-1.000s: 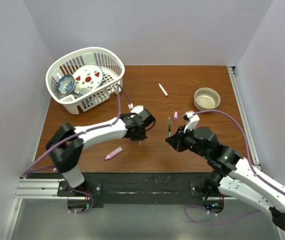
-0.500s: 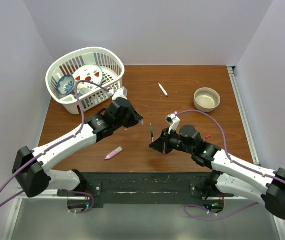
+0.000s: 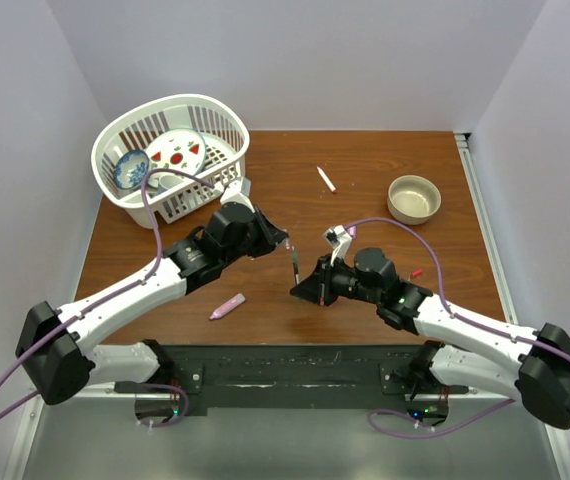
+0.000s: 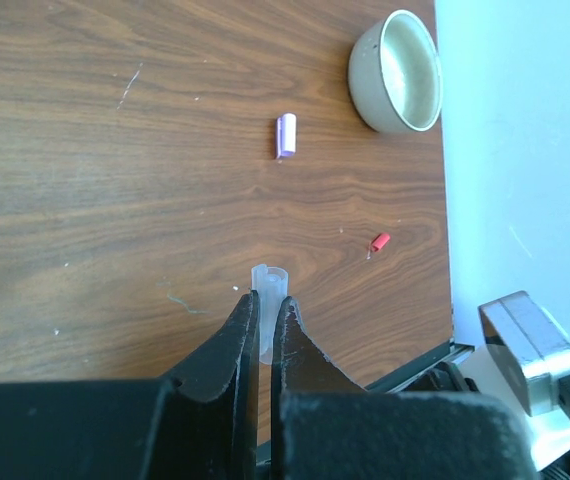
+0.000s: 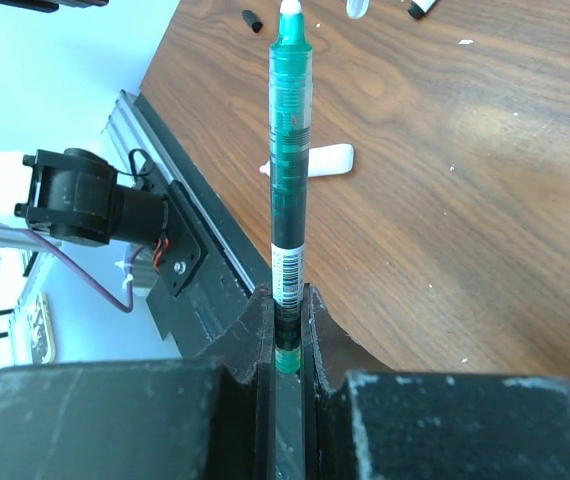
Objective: Insert the pens into the pen caps
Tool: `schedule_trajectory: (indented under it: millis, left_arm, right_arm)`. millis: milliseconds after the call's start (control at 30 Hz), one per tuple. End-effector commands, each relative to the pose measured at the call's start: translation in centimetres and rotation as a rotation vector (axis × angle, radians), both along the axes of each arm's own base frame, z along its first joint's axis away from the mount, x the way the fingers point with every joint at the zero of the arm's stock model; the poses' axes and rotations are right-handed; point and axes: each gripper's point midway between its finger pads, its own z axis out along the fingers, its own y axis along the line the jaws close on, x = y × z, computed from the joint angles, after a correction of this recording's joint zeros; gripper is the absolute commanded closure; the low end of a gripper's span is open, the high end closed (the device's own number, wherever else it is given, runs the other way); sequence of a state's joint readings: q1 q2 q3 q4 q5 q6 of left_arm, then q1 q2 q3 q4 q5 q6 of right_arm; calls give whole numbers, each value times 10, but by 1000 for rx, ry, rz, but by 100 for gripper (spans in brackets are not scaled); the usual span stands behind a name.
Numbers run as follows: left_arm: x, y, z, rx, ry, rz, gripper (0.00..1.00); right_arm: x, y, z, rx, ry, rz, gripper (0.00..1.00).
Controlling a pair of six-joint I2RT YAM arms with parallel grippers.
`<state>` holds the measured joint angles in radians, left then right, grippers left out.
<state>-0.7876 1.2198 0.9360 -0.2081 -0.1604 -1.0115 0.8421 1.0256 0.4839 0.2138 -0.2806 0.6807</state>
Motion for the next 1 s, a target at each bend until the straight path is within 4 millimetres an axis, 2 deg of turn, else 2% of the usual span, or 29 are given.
schedule_trajectory:
  millis: [0, 200, 533, 967]
  left_arm:
    - [6, -6, 23, -69, -82, -6, 100]
    - [7, -8, 28, -78, -115, -24, 100]
    - [4, -5, 36, -83, -151, -36, 100]
    - [-3, -7, 30, -104, -144, -62, 100]
  right_arm:
    - [2, 8, 18, 66, -26, 15, 100]
    - [2, 9, 12, 63, 1, 10, 100]
    - [3, 8, 15, 66, 15, -5, 100]
    - [5, 8, 19, 64, 9, -11, 100]
